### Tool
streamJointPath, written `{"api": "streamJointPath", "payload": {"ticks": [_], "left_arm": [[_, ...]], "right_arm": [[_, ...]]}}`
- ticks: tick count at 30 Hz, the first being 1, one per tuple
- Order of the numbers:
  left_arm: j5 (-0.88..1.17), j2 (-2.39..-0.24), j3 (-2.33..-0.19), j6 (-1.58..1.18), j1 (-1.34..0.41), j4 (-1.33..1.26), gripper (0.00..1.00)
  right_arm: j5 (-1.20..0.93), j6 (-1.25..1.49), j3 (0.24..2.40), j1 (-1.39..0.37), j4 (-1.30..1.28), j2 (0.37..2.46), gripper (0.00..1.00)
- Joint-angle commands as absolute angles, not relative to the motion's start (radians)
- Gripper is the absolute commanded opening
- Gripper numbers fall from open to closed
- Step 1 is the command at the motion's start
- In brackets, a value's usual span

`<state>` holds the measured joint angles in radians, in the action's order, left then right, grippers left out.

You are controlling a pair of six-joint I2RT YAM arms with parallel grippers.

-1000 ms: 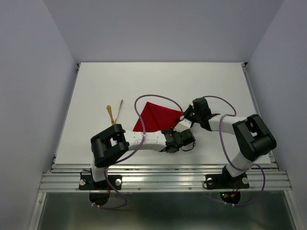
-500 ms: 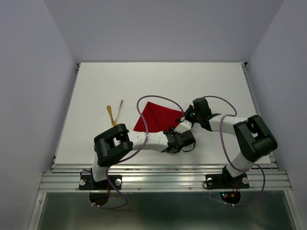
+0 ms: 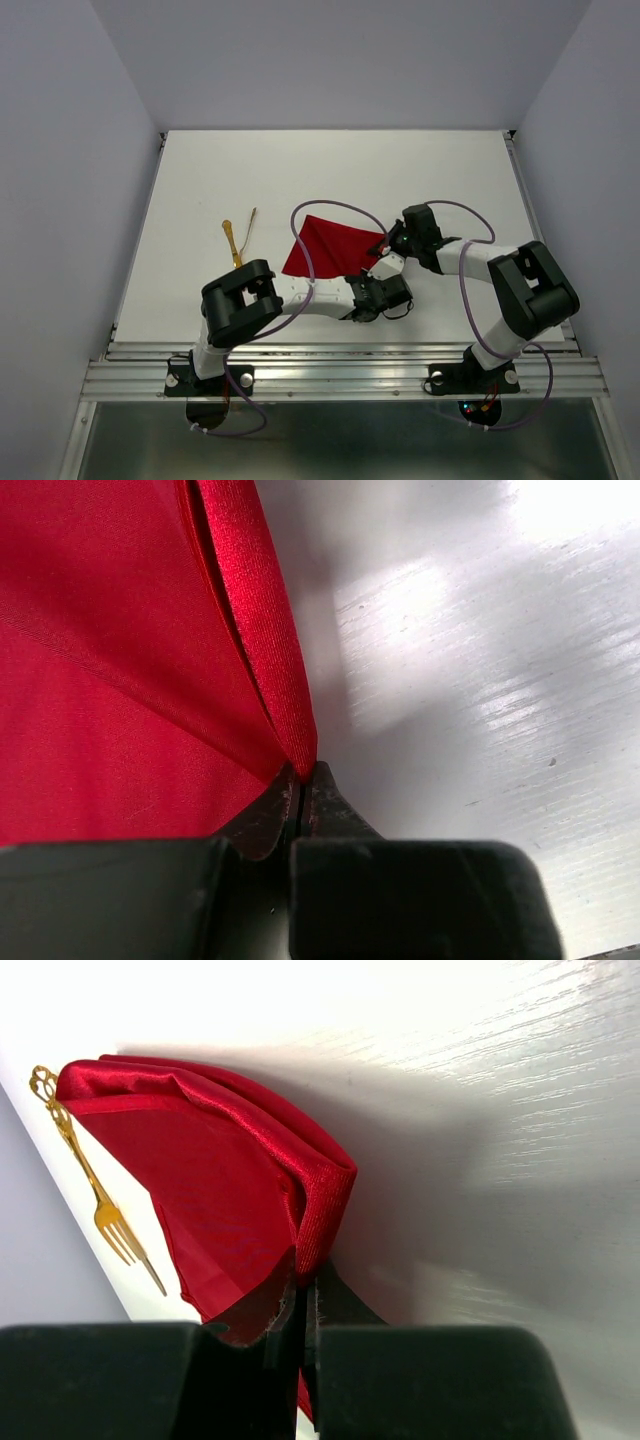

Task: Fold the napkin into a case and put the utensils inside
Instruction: Pick up the upper triangle-folded napkin from the center of the board, then turn over the upper triangle folded napkin at the center of the board.

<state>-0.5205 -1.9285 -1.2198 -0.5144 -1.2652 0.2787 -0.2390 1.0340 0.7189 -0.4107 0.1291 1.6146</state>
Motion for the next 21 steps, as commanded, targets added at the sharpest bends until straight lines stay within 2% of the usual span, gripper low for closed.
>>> {"api": "streamJointPath", "payload": {"ticks": [1, 6, 13, 21], "left_arm": [[-0.505, -1.904, -1.206, -0.492, -1.253, 0.292, 0.0], [-0.417, -1.804, -1.169, -0.445, -1.244, 0.262, 0.0], [-0.273, -1.648, -1.199, -0.391, -1.23, 0.301, 0.0], [-0.121, -1.582, -1.393, -0.347, -1.22, 0.422, 0.0]], "right_arm": [[-0.212, 1.011, 0.701, -0.408, 0.115, 1.563, 0.01], [-0.195, 0.976, 0.704, -0.408, 0.071, 1.514, 0.01], [-0.109, 0.868, 0.762, -0.408, -0.135, 1.352, 0.01], [-0.005, 0.706, 0.897, -0.408, -0.371, 1.169, 0.01]]}}
